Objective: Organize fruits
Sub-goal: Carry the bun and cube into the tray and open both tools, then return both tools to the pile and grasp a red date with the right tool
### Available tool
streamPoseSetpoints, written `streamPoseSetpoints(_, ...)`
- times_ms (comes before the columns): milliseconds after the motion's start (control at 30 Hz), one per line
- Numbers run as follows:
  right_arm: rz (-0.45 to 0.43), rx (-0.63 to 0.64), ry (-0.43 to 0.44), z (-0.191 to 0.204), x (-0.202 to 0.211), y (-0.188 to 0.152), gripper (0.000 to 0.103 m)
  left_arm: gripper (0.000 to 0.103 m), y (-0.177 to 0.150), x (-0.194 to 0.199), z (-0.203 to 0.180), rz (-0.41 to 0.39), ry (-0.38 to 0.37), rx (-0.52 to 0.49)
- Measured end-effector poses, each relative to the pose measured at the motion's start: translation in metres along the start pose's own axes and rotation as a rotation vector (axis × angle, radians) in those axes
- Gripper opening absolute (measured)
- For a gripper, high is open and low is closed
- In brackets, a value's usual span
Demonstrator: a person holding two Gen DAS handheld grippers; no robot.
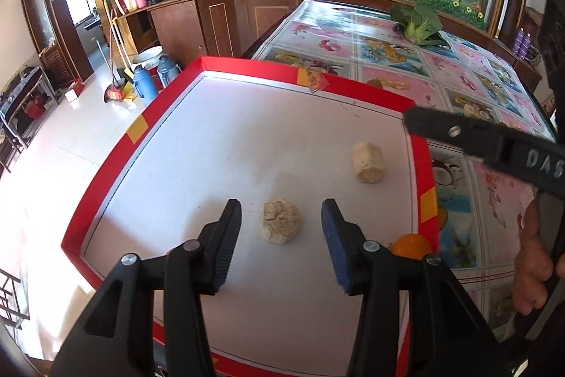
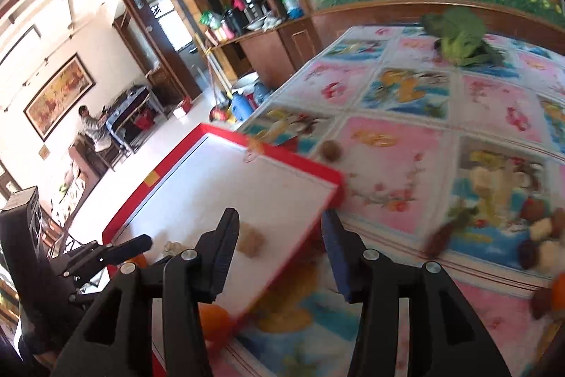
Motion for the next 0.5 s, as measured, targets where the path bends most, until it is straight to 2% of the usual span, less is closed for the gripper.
streamPoseSetpoints(133, -0.058, -0.075, -0.059, -0.056, 0.046, -0.014, 0.048, 0.063, 0.002, 0.01, -0.023, -0.014, -0.004, -0.045)
streamPoseSetpoints(233, -0.116, -0.114, -0.136, -0.101, 0.087, -0.029, 0.048, 0.064, 0.002, 0.019, -0.054, -0.019, -0.038, -0.106)
streamPoseSetpoints(333, -0.138, -0.144, -0.211, -0.144, 0.118, -0.042, 0.049, 0.064, 0.001, 0.027, -0.093, -0.019, -0.082, -0.184)
streamPoseSetpoints(500, -0.071, -0.202, -0.3, -0.201, 0.126, -0.052, 0.049, 0.064, -0.005, 0.035, -0.164, -0.002, -0.163, -0.317)
Point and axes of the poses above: each gripper's, at about its wrist camera, not at the fingertips, and x roughly against the way its jaws point, z to its left, y to its top, the point moved 7 cm from there along -x, roughly the way its jaws point, and after that the axes turned 12 degrees about z, right-handed, at the moved point
